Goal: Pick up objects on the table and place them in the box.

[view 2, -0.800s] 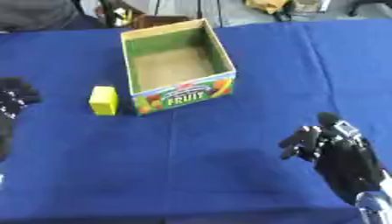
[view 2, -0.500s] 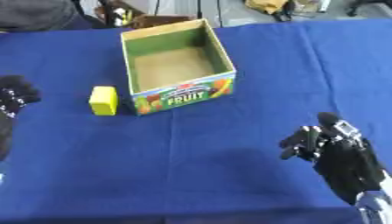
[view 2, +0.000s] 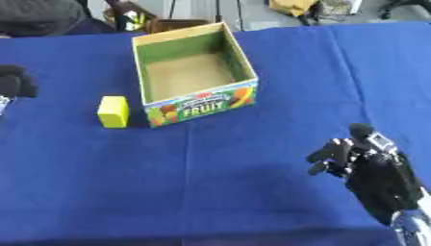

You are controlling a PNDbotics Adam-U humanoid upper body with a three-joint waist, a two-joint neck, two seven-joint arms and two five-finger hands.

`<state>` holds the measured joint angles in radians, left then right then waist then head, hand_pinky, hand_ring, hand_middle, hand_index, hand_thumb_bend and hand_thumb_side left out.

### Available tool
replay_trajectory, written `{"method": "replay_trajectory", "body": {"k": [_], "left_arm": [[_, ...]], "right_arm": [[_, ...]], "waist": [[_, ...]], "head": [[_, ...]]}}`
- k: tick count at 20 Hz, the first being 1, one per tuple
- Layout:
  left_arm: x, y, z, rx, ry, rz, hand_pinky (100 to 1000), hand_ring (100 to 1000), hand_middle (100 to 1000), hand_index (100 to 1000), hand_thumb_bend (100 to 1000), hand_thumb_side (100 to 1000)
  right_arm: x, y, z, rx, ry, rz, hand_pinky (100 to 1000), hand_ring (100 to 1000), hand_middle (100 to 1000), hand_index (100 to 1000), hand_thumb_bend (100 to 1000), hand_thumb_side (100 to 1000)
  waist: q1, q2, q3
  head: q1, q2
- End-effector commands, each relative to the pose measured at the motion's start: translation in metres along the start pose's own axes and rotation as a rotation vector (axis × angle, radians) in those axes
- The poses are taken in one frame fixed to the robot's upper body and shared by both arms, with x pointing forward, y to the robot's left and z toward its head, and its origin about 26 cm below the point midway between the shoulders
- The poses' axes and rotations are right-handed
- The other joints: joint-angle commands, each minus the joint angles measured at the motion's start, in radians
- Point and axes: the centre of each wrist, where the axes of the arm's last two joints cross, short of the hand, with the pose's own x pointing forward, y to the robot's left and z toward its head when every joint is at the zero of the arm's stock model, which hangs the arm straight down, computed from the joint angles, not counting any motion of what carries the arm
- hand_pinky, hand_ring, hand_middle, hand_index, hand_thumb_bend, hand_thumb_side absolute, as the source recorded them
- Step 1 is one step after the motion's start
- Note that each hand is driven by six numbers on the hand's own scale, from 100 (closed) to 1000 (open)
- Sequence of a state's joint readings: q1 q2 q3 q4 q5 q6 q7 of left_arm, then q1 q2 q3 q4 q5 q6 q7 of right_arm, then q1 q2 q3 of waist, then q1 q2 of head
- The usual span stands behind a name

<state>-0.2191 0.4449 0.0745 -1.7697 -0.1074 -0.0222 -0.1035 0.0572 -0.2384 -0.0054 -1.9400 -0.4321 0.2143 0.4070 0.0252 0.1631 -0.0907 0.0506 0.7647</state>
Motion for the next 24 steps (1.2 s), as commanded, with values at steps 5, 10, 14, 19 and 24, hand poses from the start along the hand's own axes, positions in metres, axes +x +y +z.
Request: {"method": "replay_trajectory", "body": {"k": [5, 10, 14, 19, 24], "left_arm": [[0.029, 0.028, -0.043, -0.281, 0.021, -0.600, 645, 658, 648, 784, 615, 451], [0.029, 0.025, -0.072, -0.426, 0.066, -0.853, 618, 658, 670, 805, 715, 489], [0.025, 0.018, -0.091, -0.496, 0.104, -0.981, 578, 616, 646, 801, 791, 522], [0.016, 0.003, -0.108, -0.549, 0.110, -1.048, 572, 614, 643, 803, 801, 519], [0.006, -0.014, -0.117, -0.559, 0.095, -1.054, 576, 608, 636, 800, 779, 505]], "right_arm": [[0.007, 0.001, 0.001, 0.019, -0.010, 0.021, 557, 621, 471, 387, 100, 833], [0.007, 0.001, 0.001, 0.025, -0.007, 0.021, 557, 621, 471, 386, 100, 834], [0.006, 0.002, 0.001, 0.028, -0.005, 0.021, 558, 621, 471, 386, 100, 834], [0.006, 0.002, 0.000, 0.034, -0.003, 0.020, 558, 621, 471, 387, 100, 835], [0.006, 0.003, 0.000, 0.039, -0.004, 0.019, 558, 622, 471, 386, 100, 836]], "waist": [[0.004, -0.019, -0.011], [0.005, -0.020, -0.021], [0.005, -0.020, -0.026], [0.005, -0.021, -0.032], [0.002, -0.020, -0.042]], "head": [[0.008, 0.005], [0.011, 0.005], [0.013, 0.005], [0.017, 0.005], [0.023, 0.005]]}}
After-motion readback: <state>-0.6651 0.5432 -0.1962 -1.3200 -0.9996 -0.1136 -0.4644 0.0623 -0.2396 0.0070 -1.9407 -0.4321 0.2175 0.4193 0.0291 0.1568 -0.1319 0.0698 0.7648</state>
